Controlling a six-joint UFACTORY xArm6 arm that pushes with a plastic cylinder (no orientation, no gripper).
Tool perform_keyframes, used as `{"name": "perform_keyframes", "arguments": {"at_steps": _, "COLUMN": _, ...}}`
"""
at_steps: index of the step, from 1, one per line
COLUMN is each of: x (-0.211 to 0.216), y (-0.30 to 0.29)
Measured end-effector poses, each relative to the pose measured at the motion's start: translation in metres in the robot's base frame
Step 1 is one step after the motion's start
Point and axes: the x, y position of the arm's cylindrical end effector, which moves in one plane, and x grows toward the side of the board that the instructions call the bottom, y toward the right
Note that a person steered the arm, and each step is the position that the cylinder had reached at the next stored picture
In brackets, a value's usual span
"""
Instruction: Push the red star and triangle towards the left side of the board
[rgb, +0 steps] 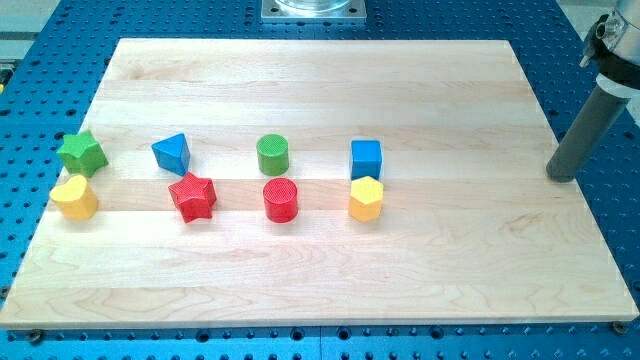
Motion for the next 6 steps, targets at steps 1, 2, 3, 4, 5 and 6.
{"name": "perform_keyframes", "arguments": {"at_steps": 1, "x": 0.0, "y": 0.0}}
{"name": "perform_keyframes", "arguments": {"at_steps": 2, "x": 0.008, "y": 0.001}}
{"name": "perform_keyframes", "arguments": {"at_steps": 3, "x": 0.016, "y": 0.001}}
{"name": "perform_keyframes", "arguments": {"at_steps": 4, "x": 0.018, "y": 0.009}}
{"name": "perform_keyframes", "arguments": {"at_steps": 5, "x": 0.023, "y": 0.005}}
{"name": "perform_keyframes", "arguments": {"at_steps": 6, "x": 0.06, "y": -0.02}}
